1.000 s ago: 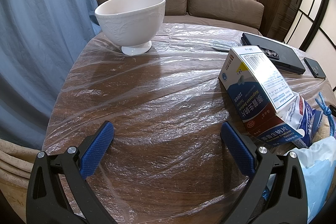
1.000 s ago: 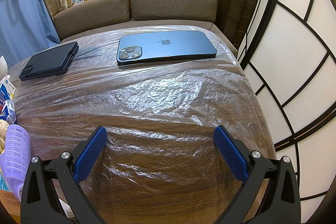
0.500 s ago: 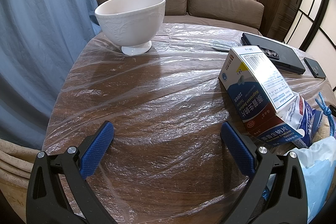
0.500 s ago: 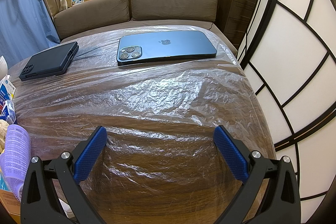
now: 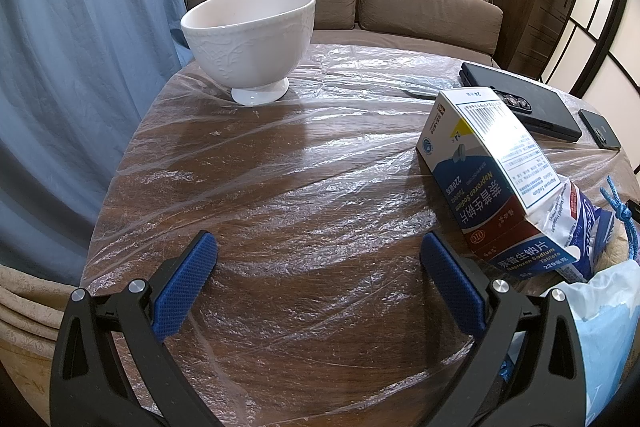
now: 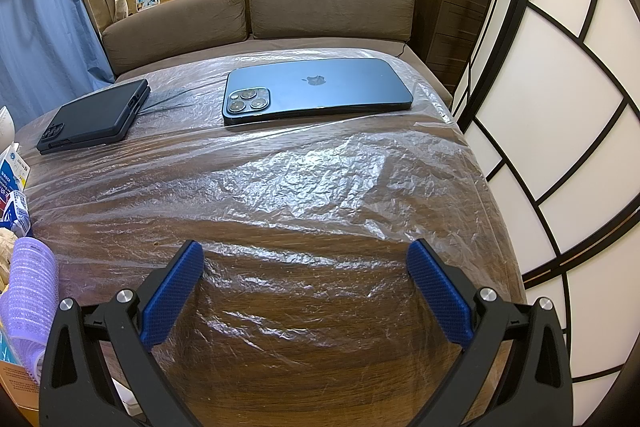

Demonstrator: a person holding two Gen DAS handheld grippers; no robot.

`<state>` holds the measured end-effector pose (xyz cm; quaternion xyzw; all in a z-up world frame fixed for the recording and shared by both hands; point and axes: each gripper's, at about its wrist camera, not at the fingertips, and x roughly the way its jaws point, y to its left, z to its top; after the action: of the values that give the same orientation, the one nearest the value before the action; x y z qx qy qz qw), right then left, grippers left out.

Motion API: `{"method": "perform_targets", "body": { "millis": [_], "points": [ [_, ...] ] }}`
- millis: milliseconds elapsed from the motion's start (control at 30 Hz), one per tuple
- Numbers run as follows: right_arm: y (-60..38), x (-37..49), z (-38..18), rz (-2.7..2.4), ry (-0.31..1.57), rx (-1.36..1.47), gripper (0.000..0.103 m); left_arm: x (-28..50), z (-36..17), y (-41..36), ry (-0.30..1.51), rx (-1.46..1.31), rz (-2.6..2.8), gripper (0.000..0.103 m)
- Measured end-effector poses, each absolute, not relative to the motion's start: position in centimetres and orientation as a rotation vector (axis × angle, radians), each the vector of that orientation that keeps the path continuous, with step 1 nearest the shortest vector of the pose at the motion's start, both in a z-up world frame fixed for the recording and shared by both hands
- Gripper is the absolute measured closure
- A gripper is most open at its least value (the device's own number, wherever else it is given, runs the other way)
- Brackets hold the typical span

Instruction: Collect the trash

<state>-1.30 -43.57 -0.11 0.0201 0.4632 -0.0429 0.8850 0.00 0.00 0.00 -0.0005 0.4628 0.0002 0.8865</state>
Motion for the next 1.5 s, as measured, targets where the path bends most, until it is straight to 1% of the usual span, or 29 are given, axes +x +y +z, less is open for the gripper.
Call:
{"method": "perform_targets", "body": {
  "millis": [1333,1433,1500],
  "points": [
    [-43.6,-1.3,0.1,-0.103,0.964,0.047,0.004,0.0,0.0,0.0,0.962,0.0,-0.002,0.001],
    [-44.2,-1.8,0.8,-0.172,0.97,0.079,0.004,0.1,0.3,0.7,0.976,-0.005,0.014,0.001],
    [-44.7,-3.7,2.6,-0.162,0.913,0.144,0.004,-0.4,1.6,1.6,0.957,-0.061,0.013,0.001]
  ]
}}
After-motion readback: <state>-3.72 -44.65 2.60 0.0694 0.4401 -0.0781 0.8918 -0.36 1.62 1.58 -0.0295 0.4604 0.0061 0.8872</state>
